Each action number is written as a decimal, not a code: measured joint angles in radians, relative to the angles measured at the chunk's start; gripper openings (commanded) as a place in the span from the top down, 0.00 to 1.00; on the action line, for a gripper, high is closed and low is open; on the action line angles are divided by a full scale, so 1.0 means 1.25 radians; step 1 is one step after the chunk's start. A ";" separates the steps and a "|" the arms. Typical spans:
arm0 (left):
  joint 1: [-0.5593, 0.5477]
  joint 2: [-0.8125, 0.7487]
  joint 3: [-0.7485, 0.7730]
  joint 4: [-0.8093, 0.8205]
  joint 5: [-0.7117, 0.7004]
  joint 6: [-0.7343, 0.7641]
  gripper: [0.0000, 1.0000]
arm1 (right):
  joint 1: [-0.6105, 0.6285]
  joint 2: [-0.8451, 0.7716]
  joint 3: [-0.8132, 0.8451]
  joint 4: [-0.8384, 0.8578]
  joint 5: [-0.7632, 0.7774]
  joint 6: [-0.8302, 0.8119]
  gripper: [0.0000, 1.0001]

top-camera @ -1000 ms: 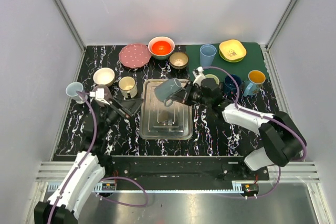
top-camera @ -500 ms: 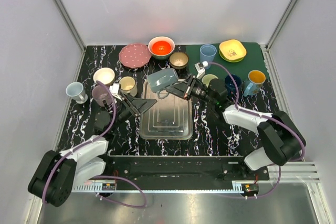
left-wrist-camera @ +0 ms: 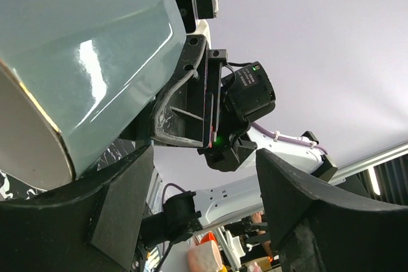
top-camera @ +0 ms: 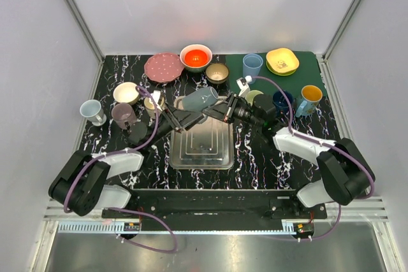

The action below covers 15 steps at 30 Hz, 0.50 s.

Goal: Turn the mug right side up

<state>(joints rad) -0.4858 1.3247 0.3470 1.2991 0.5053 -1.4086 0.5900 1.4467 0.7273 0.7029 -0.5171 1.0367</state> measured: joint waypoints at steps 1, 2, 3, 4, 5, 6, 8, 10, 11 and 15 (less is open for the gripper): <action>0.000 -0.001 0.000 -0.001 0.000 -0.004 0.23 | 0.000 -0.004 0.000 -0.010 0.001 -0.005 1.00; -0.001 -0.005 0.000 -0.002 0.002 -0.005 0.21 | 0.000 -0.010 0.000 -0.017 0.001 -0.009 1.00; -0.002 -0.014 -0.003 -0.002 0.002 -0.005 0.20 | 0.000 -0.019 0.000 -0.022 0.000 -0.013 1.00; -0.003 -0.034 -0.009 -0.006 0.001 -0.002 0.17 | 0.000 -0.027 0.000 -0.026 0.000 -0.014 1.00; -0.003 -0.058 -0.015 -0.014 0.000 0.003 0.16 | 0.000 -0.038 0.000 -0.029 0.000 -0.016 1.00; -0.005 -0.095 -0.024 -0.029 -0.003 0.016 0.15 | 0.001 -0.050 0.000 -0.030 0.000 -0.018 1.00; -0.013 -0.195 -0.038 -0.089 -0.013 0.051 0.13 | 0.003 -0.069 0.004 -0.028 -0.001 -0.020 1.00; -0.028 -0.286 -0.041 -0.147 -0.025 0.091 0.13 | 0.004 -0.079 0.016 -0.027 -0.001 -0.022 1.00; -0.036 -0.324 -0.041 -0.173 -0.032 0.110 0.13 | 0.005 -0.083 0.023 -0.026 -0.001 -0.022 1.00; -0.052 -0.366 -0.045 -0.208 -0.042 0.149 0.17 | 0.005 -0.086 0.038 -0.009 -0.001 -0.022 1.00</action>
<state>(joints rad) -0.5514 0.8673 0.2909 1.0389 0.4526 -1.2228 0.5957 1.3396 0.7742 0.6910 -0.5186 1.0092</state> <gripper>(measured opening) 0.858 0.096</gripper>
